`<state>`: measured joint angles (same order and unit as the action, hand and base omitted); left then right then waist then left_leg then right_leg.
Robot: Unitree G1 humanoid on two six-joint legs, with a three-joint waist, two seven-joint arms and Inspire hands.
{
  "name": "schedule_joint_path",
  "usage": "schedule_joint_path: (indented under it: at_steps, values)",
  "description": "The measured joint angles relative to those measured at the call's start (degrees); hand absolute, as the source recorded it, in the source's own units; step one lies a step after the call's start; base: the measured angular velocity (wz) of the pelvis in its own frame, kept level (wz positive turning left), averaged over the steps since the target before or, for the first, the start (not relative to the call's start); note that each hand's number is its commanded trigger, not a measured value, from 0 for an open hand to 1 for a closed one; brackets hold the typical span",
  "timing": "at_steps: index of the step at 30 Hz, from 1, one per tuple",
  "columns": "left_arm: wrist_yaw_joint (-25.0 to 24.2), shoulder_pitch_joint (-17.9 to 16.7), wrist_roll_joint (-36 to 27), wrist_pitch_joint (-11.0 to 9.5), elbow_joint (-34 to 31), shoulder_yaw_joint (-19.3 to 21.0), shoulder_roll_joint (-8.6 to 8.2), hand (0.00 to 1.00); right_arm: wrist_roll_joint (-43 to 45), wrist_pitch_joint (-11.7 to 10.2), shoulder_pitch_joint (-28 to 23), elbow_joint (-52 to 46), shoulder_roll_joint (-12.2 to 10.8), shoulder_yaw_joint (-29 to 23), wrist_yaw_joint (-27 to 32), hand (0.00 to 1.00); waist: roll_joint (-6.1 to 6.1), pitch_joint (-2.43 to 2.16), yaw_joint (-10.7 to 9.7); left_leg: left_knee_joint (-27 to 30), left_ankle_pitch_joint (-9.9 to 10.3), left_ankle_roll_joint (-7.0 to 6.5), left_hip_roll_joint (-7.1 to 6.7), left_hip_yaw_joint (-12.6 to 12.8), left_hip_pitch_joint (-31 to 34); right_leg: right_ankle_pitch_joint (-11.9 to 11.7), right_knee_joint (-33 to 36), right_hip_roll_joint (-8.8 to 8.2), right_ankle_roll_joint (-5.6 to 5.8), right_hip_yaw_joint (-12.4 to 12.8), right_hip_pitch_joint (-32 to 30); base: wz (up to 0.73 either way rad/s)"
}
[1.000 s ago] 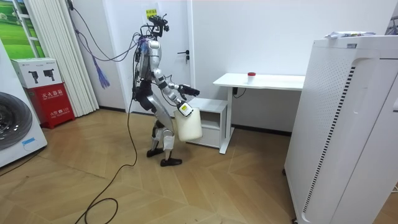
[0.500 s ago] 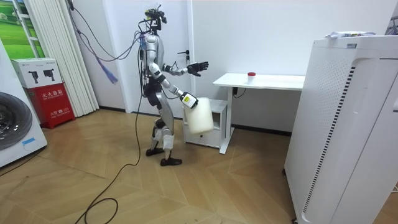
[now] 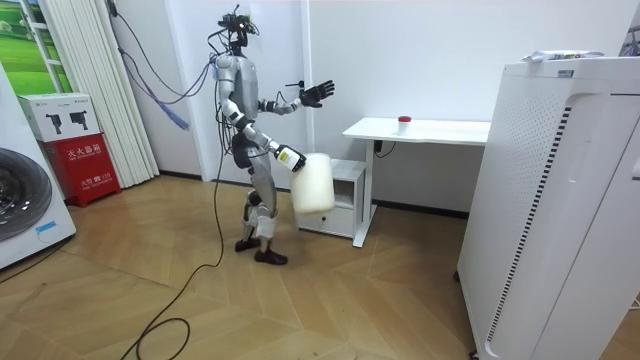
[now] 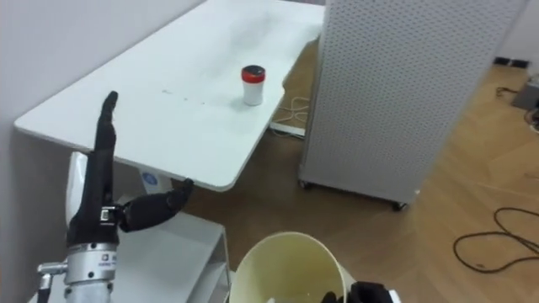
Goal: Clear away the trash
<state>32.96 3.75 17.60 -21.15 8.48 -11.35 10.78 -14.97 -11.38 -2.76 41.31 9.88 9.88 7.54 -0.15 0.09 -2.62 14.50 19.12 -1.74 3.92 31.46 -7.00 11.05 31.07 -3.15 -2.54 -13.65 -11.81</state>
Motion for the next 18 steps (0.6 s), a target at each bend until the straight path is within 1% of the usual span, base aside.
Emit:
schedule_joint_path:
  at_steps: [1,2,3,4,5,6,9,11,13,14,16,17,18]
  values:
    - [0.01,-0.04,-0.07,0.00,-0.35,0.07,-0.09,0.00,-0.05,-0.01,-0.03,0.00,0.24,0.00,0.00,1.00,-0.24,-0.01,0.07,-0.55,-0.17,0.26,-0.43,0.57,-0.50,1.29,1.34,-0.76,0.57,0.17,0.39,0.07]
    - [0.05,-0.05,-0.11,-0.06,-0.73,0.34,0.02,0.00,-0.27,-0.08,0.17,-0.01,0.59,0.02,-0.14,1.00,-0.70,0.16,0.34,-0.61,-0.54,0.57,-1.27,0.83,-1.20,2.20,-0.12,-0.79,1.17,1.60,0.64,-0.15]
    - [-0.06,-0.11,-0.26,-0.04,-0.80,0.75,0.04,0.00,-0.34,-0.11,0.40,-0.32,0.87,0.07,-0.30,1.00,-0.50,0.04,0.92,-0.71,-0.89,0.66,-1.61,-0.82,-0.88,2.20,-2.50,-0.04,1.01,2.77,1.10,-0.26]
    - [-0.18,-0.11,-0.35,-0.04,-1.19,1.11,0.09,0.00,-0.34,-0.11,0.43,-0.86,0.86,0.10,-0.36,1.00,-0.46,0.03,1.19,-0.69,-0.93,0.65,-1.69,-2.44,-0.59,2.10,-3.80,0.42,0.76,3.07,1.47,-0.40]
    - [-0.20,-0.11,-0.72,-0.05,-2.06,1.94,0.06,0.00,-0.27,-0.11,0.39,-2.10,0.70,0.19,-0.92,1.00,-0.39,0.07,1.45,-0.71,-1.08,0.57,-1.58,-5.78,-0.16,1.20,-6.11,1.36,-0.22,3.36,2.26,-0.30]
    - [-0.17,-0.10,-0.64,-0.05,-2.34,2.41,0.06,0.00,-0.24,-0.12,0.07,-3.15,0.50,0.17,-1.35,1.00,-0.42,0.08,1.04,-0.72,-1.29,0.62,-1.29,-8.27,-0.07,0.39,-7.81,2.10,-0.41,3.15,3.28,-0.22]
    - [-0.22,-0.51,0.15,-0.05,-3.16,2.38,-0.04,0.00,-0.12,-0.17,-0.11,-4.03,0.65,-0.45,-1.46,1.00,-0.84,0.10,0.77,-0.76,-1.36,0.74,-0.70,-8.04,-0.37,-0.58,-10.02,2.99,-0.58,2.87,4.18,-0.09]
    - [-0.25,-1.14,0.29,-0.05,-4.02,2.37,-0.04,0.00,0.00,-0.16,-0.20,-4.18,0.88,-0.60,-1.42,1.00,-0.87,0.10,0.67,-0.78,-1.44,0.87,-0.46,-8.03,-0.40,-1.16,-11.05,3.40,-0.70,2.88,4.57,-0.07]
    - [-0.54,-1.70,0.33,-0.04,-4.41,2.43,-0.01,0.00,0.29,-0.07,-0.86,-4.49,1.28,-0.64,-1.51,1.00,-0.85,0.10,1.08,-0.69,-1.51,0.99,-0.33,-8.02,-0.81,-1.31,-11.34,3.79,-0.73,3.47,4.67,-0.14]
    - [-0.84,-2.29,0.03,-0.04,-4.78,2.66,0.03,0.00,0.31,0.07,-1.34,-5.50,1.31,-0.64,-1.60,1.00,-0.82,0.11,1.62,0.01,-1.51,1.00,-0.20,-7.94,-0.81,-1.36,-11.36,4.35,-0.81,4.18,4.67,-0.30]
    - [-1.12,-3.26,0.05,-0.03,-4.96,3.91,0.00,0.00,1.23,0.24,-1.37,-6.59,1.30,-0.65,-2.38,1.00,-0.76,0.11,1.61,1.58,-1.51,1.00,-0.01,-8.21,-0.65,-1.44,-11.45,4.67,-0.95,5.19,4.76,-0.40]
    - [-1.09,-4.37,0.00,-0.03,-5.73,4.76,0.07,0.00,2.20,0.22,-1.36,-7.33,1.28,-0.52,-3.15,1.00,-0.63,0.04,1.99,2.10,-1.50,1.01,0.13,-8.78,-0.80,-1.73,-11.74,5.34,-1.18,6.63,4.77,-0.64]
    - [-1.07,-5.46,-0.06,-0.03,-6.60,5.21,0.17,0.00,2.29,0.21,-1.35,-8.14,1.30,-0.23,-3.68,1.00,-0.35,-0.02,2.65,2.15,-1.50,1.01,0.16,-10.87,-0.94,-2.38,-12.48,5.79,-1.49,8.07,4.95,-0.72]
